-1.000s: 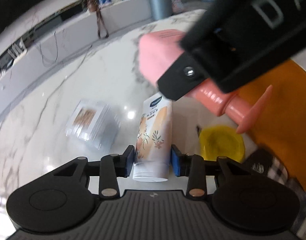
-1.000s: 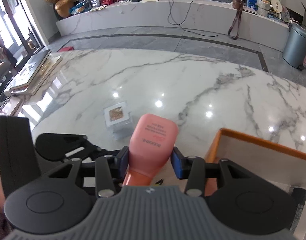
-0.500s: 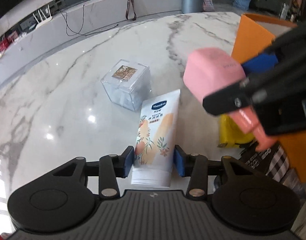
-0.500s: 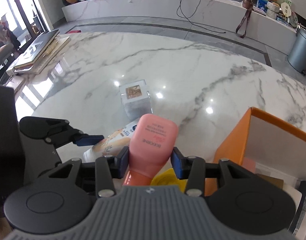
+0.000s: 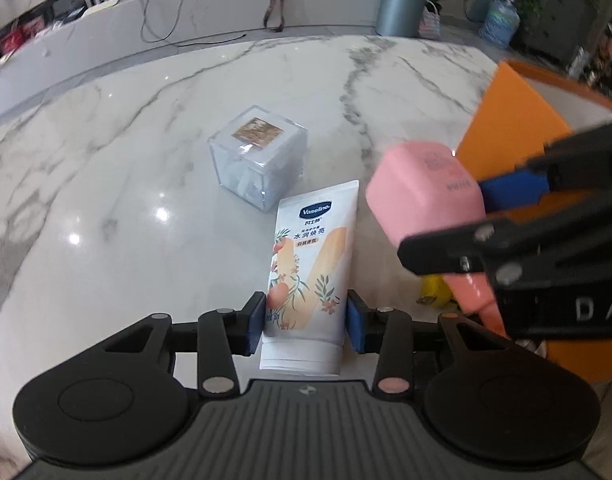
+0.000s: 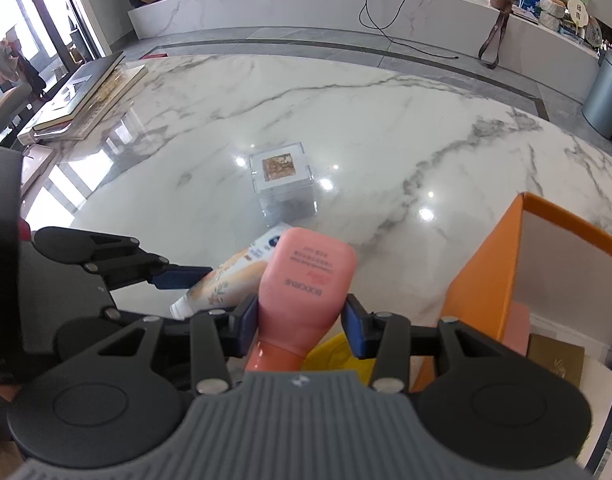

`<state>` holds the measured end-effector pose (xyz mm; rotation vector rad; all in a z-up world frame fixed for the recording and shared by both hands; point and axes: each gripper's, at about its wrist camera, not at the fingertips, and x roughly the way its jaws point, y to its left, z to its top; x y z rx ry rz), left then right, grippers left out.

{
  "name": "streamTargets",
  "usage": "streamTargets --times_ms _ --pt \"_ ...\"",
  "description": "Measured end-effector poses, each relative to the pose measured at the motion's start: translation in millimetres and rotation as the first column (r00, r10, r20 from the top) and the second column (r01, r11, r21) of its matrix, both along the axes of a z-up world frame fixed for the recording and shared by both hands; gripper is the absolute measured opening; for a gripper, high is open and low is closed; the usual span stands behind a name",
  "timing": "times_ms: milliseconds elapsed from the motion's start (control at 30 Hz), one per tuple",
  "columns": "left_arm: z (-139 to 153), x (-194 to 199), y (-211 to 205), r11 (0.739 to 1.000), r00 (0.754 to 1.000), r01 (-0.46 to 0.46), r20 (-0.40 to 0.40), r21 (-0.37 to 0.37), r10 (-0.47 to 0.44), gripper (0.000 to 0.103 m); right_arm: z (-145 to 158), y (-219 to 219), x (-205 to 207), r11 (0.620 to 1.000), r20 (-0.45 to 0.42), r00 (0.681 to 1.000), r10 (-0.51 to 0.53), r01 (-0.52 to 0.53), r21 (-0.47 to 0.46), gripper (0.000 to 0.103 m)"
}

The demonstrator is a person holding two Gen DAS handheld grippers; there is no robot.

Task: Organize rigid objects
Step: 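Carry the Vaseline tube with the left tool while the right tool carries the pink bottle into the orange box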

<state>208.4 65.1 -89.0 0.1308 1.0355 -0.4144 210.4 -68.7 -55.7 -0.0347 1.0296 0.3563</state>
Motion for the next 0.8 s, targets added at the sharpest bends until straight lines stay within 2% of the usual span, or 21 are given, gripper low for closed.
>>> streamTargets --times_ms 133,300,467,600,700,800 --pt "8.8 -3.6 5.4 0.999 1.0 -0.025 0.011 -0.03 0.025 0.047 1.9 -2.1 -1.7 1.0 -0.001 1.0 -0.012 0.012 0.024 0.045" --pt "17.0 -5.9 14.1 0.993 0.998 -0.065 -0.031 -0.099 0.062 0.047 10.3 -7.4 -5.6 0.998 0.002 1.0 -0.028 0.028 0.059 0.045" --pt "34.4 -14.1 28.0 0.972 0.99 -0.136 -0.055 -0.193 0.128 0.046 27.1 -13.7 -13.1 0.997 0.033 0.999 -0.035 0.032 0.074 0.045" --pt "53.3 -24.8 33.5 0.952 0.983 -0.182 -0.04 -0.245 0.177 0.046 45.4 -22.3 -24.9 0.996 0.064 0.997 -0.035 0.03 0.087 0.045" --pt "70.7 -31.8 30.6 0.931 0.98 -0.198 -0.034 -0.307 0.197 0.046 61.0 -34.5 -35.0 0.996 0.093 0.995 -0.047 0.039 0.084 0.045" --pt "90.2 -38.5 15.6 0.927 0.984 -0.172 -0.005 -0.335 0.18 0.047 76.0 -53.9 -44.0 0.994 0.108 0.991 -0.074 0.066 0.083 0.045"
